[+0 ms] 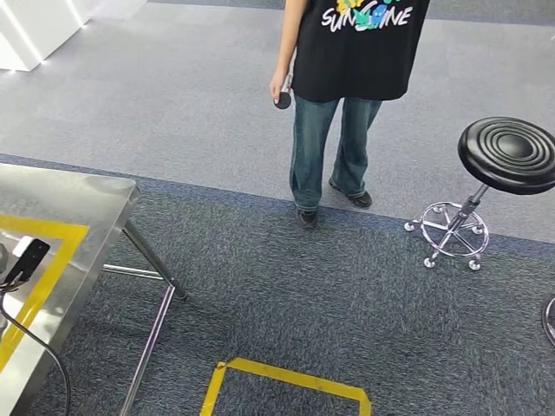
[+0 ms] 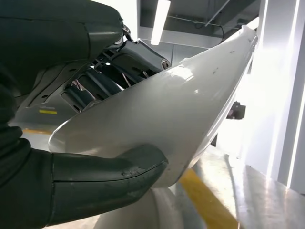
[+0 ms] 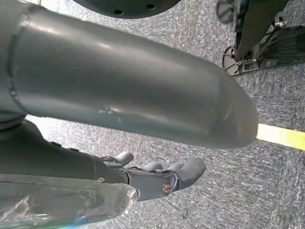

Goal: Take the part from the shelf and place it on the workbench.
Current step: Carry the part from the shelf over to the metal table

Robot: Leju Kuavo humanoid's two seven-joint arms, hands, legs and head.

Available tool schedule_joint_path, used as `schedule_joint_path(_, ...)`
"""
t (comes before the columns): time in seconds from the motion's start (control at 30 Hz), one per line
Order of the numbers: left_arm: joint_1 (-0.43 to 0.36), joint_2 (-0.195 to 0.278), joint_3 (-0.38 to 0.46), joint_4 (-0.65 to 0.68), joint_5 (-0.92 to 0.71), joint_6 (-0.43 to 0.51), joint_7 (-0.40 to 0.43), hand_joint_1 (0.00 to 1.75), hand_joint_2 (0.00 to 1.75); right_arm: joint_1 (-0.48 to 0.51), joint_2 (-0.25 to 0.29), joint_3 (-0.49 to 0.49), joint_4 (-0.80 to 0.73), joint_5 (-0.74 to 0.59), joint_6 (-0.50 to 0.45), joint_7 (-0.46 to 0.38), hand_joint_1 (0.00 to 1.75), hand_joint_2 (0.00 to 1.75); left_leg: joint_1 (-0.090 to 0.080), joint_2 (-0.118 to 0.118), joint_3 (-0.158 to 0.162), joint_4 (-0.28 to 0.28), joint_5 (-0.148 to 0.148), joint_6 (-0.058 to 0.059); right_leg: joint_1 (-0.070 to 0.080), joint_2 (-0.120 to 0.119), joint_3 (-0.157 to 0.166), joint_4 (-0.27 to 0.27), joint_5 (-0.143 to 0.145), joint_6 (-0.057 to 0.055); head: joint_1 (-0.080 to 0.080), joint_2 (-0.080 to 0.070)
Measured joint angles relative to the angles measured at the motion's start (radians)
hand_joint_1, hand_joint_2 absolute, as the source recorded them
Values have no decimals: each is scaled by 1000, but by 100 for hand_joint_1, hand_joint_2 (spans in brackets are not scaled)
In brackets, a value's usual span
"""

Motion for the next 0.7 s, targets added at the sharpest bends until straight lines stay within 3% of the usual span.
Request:
schedule_joint_path(0.03,6,-2,0,0,1,5,0,175,175,0,0,0,0,0,0,0,0,0,2,1,-13,23,2,-2,0,-1,1,0,-1,0,0,0)
schedule_joint_path(0.07,11,-2,0,0,1,11,2,175,175,1,0,-1,0,0,0,0,0,0,4,2,-5,5,24,-3,0,-2,2,1,-2,0,0,0)
schedule_joint_path(0.17,17,-2,-2,0,-1,35,9,175,175,0,0,-4,0,1,0,-1,0,0,5,18,91,-187,119,0,3,-4,8,4,-7,9,0,0)
schedule_joint_path(0.23,20,-2,-4,-1,-5,51,17,175,175,-1,0,-6,0,2,0,-2,0,0,0,26,124,-255,130,7,6,-6,6,7,-11,18,1,0)
schedule_joint_path(0.33,29,0,-5,-2,-11,68,29,175,175,0,0,-6,0,3,0,-2,0,0,-3,21,126,-265,128,25,3,-10,-1,15,-19,33,1,0)
schedule_joint_path(0.4,32,2,-5,-5,-14,74,33,175,175,-1,0,-7,0,4,-1,-2,0,0,-1,19,129,-270,131,38,2,-7,-32,79,-60,42,4,0)
schedule_joint_path(0.47,35,3,-5,-6,-16,77,35,175,175,0,0,-8,0,4,-1,-2,0,0,-2,16,128,-270,131,45,1,-3,-97,214,-124,46,7,0)
schedule_joint_path(0.5,38,3,-5,-6,-17,78,35,175,175,1,0,-9,0,4,0,-2,0,0,-3,14,128,-270,130,46,1,-3,-127,275,-144,47,7,0)
schedule_joint_path(0.53,41,3,-5,-6,-17,78,35,175,175,2,0,-10,0,4,0,-2,0,0,-3,12,128,-270,130,46,1,-2,-145,306,-147,48,7,0)
schedule_joint_path(0.57,43,3,-5,-6,-17,78,35,175,175,3,0,-11,0,4,0,-2,0,0,-4,9,129,-269,130,46,1,-2,-143,297,-130,47,7,0)
schedule_joint_path(0.6,44,3,-5,-6,-17,78,35,175,175,3,0,-12,0,4,0,-2,0,0,-4,7,130,-269,130,46,0,-2,-122,250,-98,46,7,0)
schedule_joint_path(0.67,44,3,-5,-6,-17,78,36,175,175,2,0,-14,0,4,0,-2,0,0,-6,1,131,-267,128,42,-1,6,-51,108,-32,40,8,0)
schedule_joint_path(0.7,44,3,-5,-6,-17,78,36,175,175,1,0,-14,0,4,-1,-2,0,0,-7,-1,129,-265,127,37,-1,10,-23,55,-16,37,7,0)
